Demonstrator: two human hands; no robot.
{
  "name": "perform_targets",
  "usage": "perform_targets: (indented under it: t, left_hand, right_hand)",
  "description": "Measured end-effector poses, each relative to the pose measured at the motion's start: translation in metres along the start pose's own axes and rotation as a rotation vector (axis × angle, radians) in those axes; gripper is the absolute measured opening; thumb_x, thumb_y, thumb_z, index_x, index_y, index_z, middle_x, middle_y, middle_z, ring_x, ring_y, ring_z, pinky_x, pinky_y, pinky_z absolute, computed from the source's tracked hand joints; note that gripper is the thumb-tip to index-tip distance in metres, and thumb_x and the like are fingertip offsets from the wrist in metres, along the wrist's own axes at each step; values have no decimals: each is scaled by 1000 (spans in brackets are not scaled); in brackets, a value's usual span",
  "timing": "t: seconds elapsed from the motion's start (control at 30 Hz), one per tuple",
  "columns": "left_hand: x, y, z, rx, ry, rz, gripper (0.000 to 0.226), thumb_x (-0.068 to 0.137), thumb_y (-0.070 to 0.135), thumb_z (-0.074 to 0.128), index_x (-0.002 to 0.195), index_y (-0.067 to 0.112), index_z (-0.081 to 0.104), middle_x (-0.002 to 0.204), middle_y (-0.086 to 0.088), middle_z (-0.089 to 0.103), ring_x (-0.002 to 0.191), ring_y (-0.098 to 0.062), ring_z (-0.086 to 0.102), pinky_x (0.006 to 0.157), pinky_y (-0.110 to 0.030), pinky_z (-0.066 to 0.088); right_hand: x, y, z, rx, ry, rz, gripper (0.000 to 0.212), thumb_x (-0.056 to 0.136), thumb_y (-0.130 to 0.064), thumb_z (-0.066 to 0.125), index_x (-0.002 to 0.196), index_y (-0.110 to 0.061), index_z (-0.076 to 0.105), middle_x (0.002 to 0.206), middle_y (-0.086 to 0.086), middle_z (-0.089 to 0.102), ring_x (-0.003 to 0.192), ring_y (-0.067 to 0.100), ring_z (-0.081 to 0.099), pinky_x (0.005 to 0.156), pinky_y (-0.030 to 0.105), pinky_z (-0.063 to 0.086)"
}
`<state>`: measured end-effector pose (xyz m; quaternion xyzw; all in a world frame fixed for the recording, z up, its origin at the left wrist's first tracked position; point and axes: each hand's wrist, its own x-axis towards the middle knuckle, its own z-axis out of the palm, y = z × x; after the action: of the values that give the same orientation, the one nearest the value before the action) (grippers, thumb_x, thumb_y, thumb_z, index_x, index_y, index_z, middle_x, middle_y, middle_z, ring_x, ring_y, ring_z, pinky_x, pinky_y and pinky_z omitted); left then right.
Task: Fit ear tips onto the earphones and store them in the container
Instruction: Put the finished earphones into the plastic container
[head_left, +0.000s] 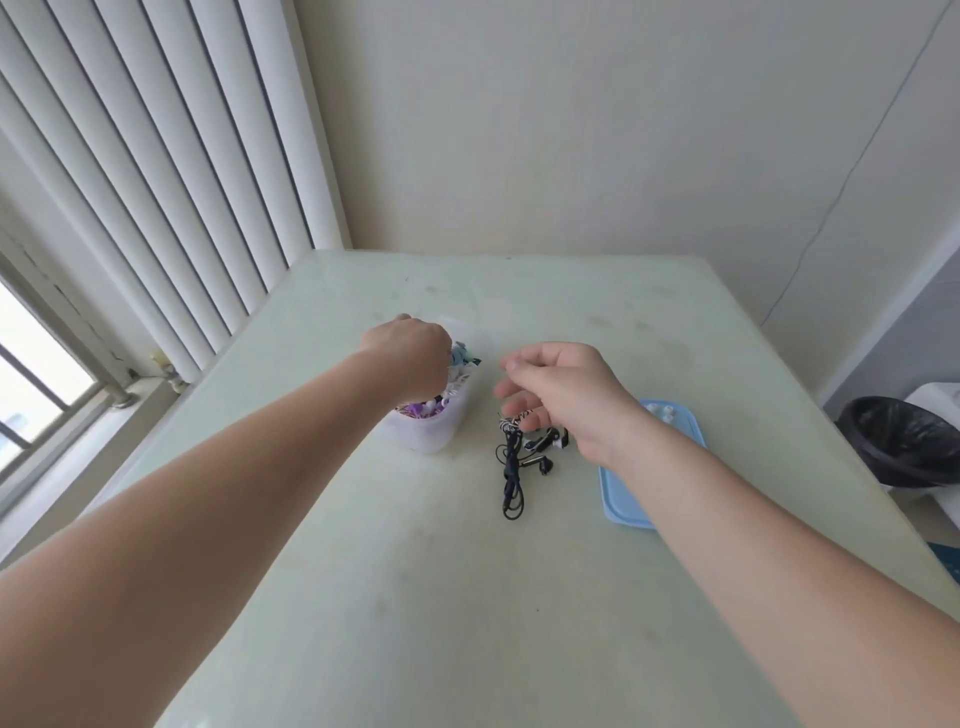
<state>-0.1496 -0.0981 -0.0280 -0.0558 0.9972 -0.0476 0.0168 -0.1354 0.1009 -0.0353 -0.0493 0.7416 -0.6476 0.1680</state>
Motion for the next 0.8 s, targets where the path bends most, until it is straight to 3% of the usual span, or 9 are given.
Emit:
perform_targets:
  t: [0.1, 0.17, 0.23, 0.33, 0.43, 0.63, 0.7, 0.8]
  left_hand:
    - [-12, 7, -13, -18, 205, 66, 15, 98, 16, 53, 110, 15, 63, 115, -6, 59, 115, -31, 55, 70, -36, 41]
    - [-31, 25, -23, -163, 348, 120, 22, 100, 22, 55, 119, 15, 65, 119, -8, 62, 111, -34, 60, 74, -38, 48]
    - [-51, 45, -22, -310, 251, 134, 26, 100, 31, 56, 123, 22, 63, 112, -6, 68, 105, -34, 66, 79, -37, 52]
    - [-74, 76, 5, -349, -21, 108, 39, 95, 41, 63, 129, 23, 55, 107, -6, 68, 105, -31, 66, 77, -34, 50]
    - [-82, 85, 29, -357, -74, 61, 49, 90, 47, 69, 121, 14, 52, 106, -7, 63, 103, -31, 64, 75, -34, 50]
    - [-91, 75, 25, -618, -193, -79, 62, 85, 16, 64, 145, 22, 49, 108, -1, 68, 92, -22, 68, 72, -34, 60]
    - [-96, 69, 17, -736, -190, -120, 60, 83, 17, 62, 142, 24, 53, 104, 1, 71, 88, -20, 70, 77, -35, 61]
    - [-105, 64, -6, -997, -182, -147, 46, 89, 10, 57, 133, 19, 58, 94, -9, 77, 79, -25, 74, 86, -42, 63]
  right_hand:
    - [-9, 6, -12, -77, -3, 3, 9, 99, -16, 62, 99, -10, 70, 86, 11, 73, 63, 18, 67, 52, 30, 50]
    - [-16, 10, -24, -111, 25, 2, 10, 99, -16, 62, 99, -9, 70, 84, 10, 72, 61, 18, 65, 51, 30, 48]
    - [-23, 15, -33, -136, 46, 8, 11, 98, -16, 62, 99, -9, 70, 83, 11, 73, 61, 18, 65, 51, 30, 47]
    - [-37, 24, -42, -178, 62, 21, 12, 98, -18, 62, 95, -12, 72, 84, 10, 75, 63, 18, 66, 53, 31, 48]
    - [-52, 33, -50, -194, 62, 37, 13, 99, -18, 61, 96, -12, 72, 87, 8, 75, 65, 16, 67, 55, 29, 49]
    - [-74, 45, -57, -154, 65, 29, 9, 98, -15, 63, 94, -15, 71, 93, 12, 75, 69, 16, 68, 60, 32, 52]
    - [-78, 47, -53, -118, 52, 17, 7, 95, -12, 67, 100, -15, 71, 91, 9, 73, 70, 15, 67, 62, 33, 53]
    - [-83, 45, -48, -68, 13, -20, 26, 88, -9, 75, 110, -21, 71, 106, 1, 71, 81, 13, 66, 66, 27, 54]
